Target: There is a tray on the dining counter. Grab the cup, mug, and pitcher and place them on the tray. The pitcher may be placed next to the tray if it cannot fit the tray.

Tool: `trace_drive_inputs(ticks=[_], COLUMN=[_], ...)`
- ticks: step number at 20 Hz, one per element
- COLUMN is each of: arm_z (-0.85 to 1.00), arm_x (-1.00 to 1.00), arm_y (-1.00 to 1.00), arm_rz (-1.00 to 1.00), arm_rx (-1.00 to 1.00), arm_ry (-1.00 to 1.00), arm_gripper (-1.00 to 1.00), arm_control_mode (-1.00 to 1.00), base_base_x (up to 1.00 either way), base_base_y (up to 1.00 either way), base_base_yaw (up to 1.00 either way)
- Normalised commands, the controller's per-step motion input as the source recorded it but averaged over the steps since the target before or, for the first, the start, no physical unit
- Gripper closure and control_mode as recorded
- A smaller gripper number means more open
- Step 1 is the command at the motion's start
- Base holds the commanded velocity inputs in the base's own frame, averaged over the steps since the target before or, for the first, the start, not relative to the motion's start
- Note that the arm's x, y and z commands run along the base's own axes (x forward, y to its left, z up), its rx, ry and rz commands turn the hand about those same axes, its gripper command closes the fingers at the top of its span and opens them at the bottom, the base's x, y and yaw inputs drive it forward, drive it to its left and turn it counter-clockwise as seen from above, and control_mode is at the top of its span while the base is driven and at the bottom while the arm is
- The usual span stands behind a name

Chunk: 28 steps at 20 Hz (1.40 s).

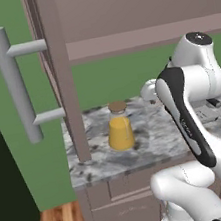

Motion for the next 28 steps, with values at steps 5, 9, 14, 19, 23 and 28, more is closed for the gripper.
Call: trace_drive_inputs(ticks=[5, 9, 14, 19, 23, 28], arm_z=[0.00, 0.00, 0.00, -0.05, -0.25, -0.28], arm_x=[0.00, 0.00, 0.00, -0.01, 0.00, 0.00], arm_y=[0.00, 0.00, 0.00, 0.08, 0.53, 0.43], arm_rz=[0.00, 0.00, 0.00, 0.01, 0.08, 0.07], arm_rx=[0.00, 0.00, 0.00, -0.01, -0.05, -0.03], arm_ry=[0.00, 0.00, 0.00, 0.00, 0.02, 0.01], arm_gripper=[-1.00, -1.00, -1.00, -1.00, -1.00, -1.00], arm_control_mode=[1.00, 1.00, 1.00, -1.00, -1.00, -1.00], base_base_x=[0.48, 0.38, 0.04, 0.00, 0.00, 0.00], base_base_y=[0.00, 0.00, 0.00, 0.12, 0.00, 0.00], base_base_yaw=[0.00, 0.01, 0.02, 0.01, 0.00, 0.00])
